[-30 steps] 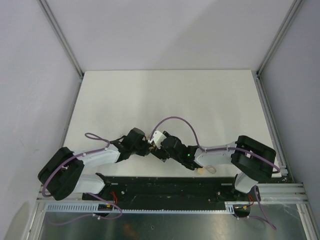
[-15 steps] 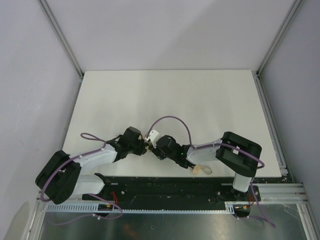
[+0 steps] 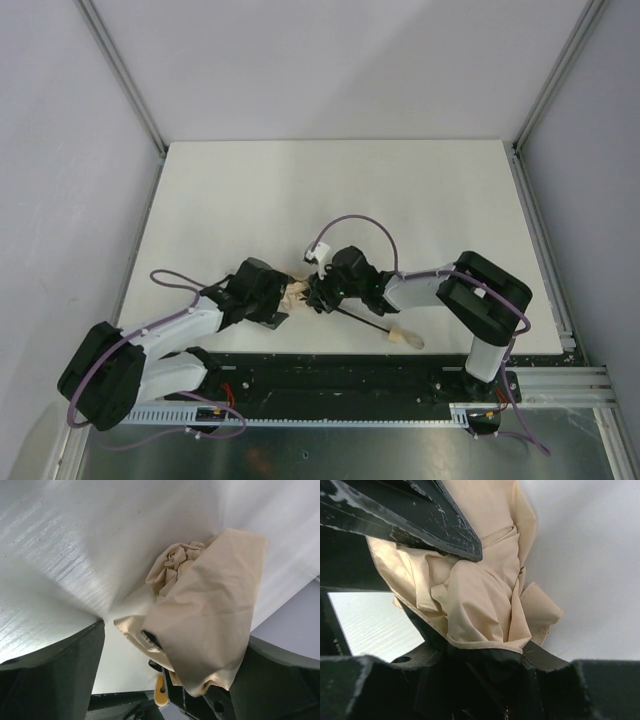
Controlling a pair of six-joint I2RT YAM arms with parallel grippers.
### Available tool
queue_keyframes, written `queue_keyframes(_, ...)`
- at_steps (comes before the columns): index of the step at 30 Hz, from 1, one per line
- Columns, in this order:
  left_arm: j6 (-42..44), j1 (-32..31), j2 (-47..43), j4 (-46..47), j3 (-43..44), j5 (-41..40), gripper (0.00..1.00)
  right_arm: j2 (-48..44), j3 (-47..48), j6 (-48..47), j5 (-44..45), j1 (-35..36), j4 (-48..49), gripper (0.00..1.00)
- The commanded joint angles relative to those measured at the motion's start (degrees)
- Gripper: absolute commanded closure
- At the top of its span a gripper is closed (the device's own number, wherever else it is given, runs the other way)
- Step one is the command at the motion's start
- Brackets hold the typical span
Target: Put away the umbrella
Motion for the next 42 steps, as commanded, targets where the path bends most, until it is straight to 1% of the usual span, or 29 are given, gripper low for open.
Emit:
queue_keyframes(1, 2.64, 0.54, 1.01, -9.35, -2.73, 0.01, 0.02, 1.15, -2.41, 7.18, -11.26, -3.17, -3.68, 1.0)
queue_keyframes(5, 1.66, 0.66, 5.23, -8.12, -2.01, 1.17, 0.01, 0.63, -2.42, 9.96, -15.3, -3.9, -1.24, 1.0)
queue_keyframes(8, 2.02, 0.6, 9.4, -6.39, -0.17, 2.03, 0.01, 0.06, -2.41, 11.81, -16.71, -3.96, 0.18, 1.0)
queue_keyframes(12, 3.57, -0.22, 14.02, -5.56, 2.76, 2.16, 0.04, 0.38, -1.87, 15.09, -17.93, -4.14, 2.67, 1.0)
queue_keyframes(16, 3.95, -1.73, 16.01, -4.72, 3.47, 1.63, 0.13, 1.58, -0.27, 19.53, -20.12, -4.28, 4.38, 1.0)
queue_keyframes(19, 4.61, -2.22, 15.79, -3.58, 2.34, 0.72, 0.24, 2.77, 1.07, 22.61, -22.73, -4.85, 5.02, 1.0)
queue_keyframes(21, 5.3, -2.49, 15.23, -2.36, 1.64, -0.32, 0.38, 3.64, 2.48, 23.95, -24.38, -5.17, 4.15, 1.0)
queue_keyframes(22, 5.87, -2.55, 14.9, -1.69, 1.35, -1.01, 0.47, 3.84, 3.03, 24.7, -25.12, -5.32, 3.83, 1.0)
queue_keyframes(25, 7.72, -2.57, 13.3, 0.15, 0.23, -2.84, 0.84, 3.57, 3.58, 27.54, -27.49, -6.47, 3.89, 1.0)
queue_keyframes(26, 8.0, -2.59, 12.49, 0.62, -0.19, -3.06, 0.92, 3.28, 3.62, 28.78, -28.39, -7.07, 3.79, 1.0)
queue_keyframes(27, 8.32, -2.6, 11.68, 0.99, -0.53, -3.3, 0.96, 2.83, 3.64, 30.06, -29.19, -7.68, 3.47, 1.0)
queue_keyframes(28, 8.61, -2.61, 10.75, 1.13, -0.75, -3.51, 0.98, 2.2, 3.69, 31.23, -29.95, -8.29, 2.88, 0.96)
queue_keyframes(29, 8.85, -2.56, 9.85, 1.16, -0.9, -3.57, 0.99, 1.23, 3.72, 32.21, -30.41, -8.86, 1.96, 0.87)
queue_keyframes(30, 8.96, -2.46, 8.83, 1.17, -1.06, -3.33, 0.99, 0.0, 3.73, 32.78, -30.56, -9.32, 0.58, 0.73)
queue_keyframes(31, 9.06, -2.05, 7.96, 1.18, -1.14, -2.73, 1.0, -1.76, 3.7, 33.07, -30.5, -9.82, -0.98, 0.53)
queue_keyframes(32, 8.98, -1.54, 7.27, 1.09, -1.27, -1.56, 1.0, -3.43, 3.76, 33.26, -30.42, -10.24, -2.6, 0.36)
queue_keyframes(33, 8.99, -0.89, 6.83, 1.01, -1.34, -0.22, 1.0, -4.97, 3.84, 33.44, -30.6, -10.85, -4.12, 0.21)
queue_keyframes(34, 9.43, -0.3, 6.44, 0.96, -1.15, 0.84, 1.0, -6.57, 3.88, 33.36, -30.78, -11.46, -5.44, 0.11)
queue_keyframes(35, 10.53, 0.17, 6.02, 0.99, -0.79, 1.51, 1.0, -8.38, 3.9, 33.14, -30.74, -12.12, -6.94, 0.06)
queue_keyframes(36, 11.69, 0.58, 5.55, 0.95, -0.35, 1.84, 1.0, -10.17, 3.91, 32.81, -30.46, -12.88, -8.48, 0.03)
queue_keyframes(38, 14.06, 1.48, 4.18, 1.06, 0.75, 3.78, 1.0, -14.3, 3.92, 32.24, -29.63, -14.78, -11.53, 0.01)
queue_keyframes(42, 17.21, 3.62, -0.13, 1.33, 3.46, 7.28, 1.0, -22.88, 3.86, 31.97, -26.73, -20.61, -18.36, 0.01)
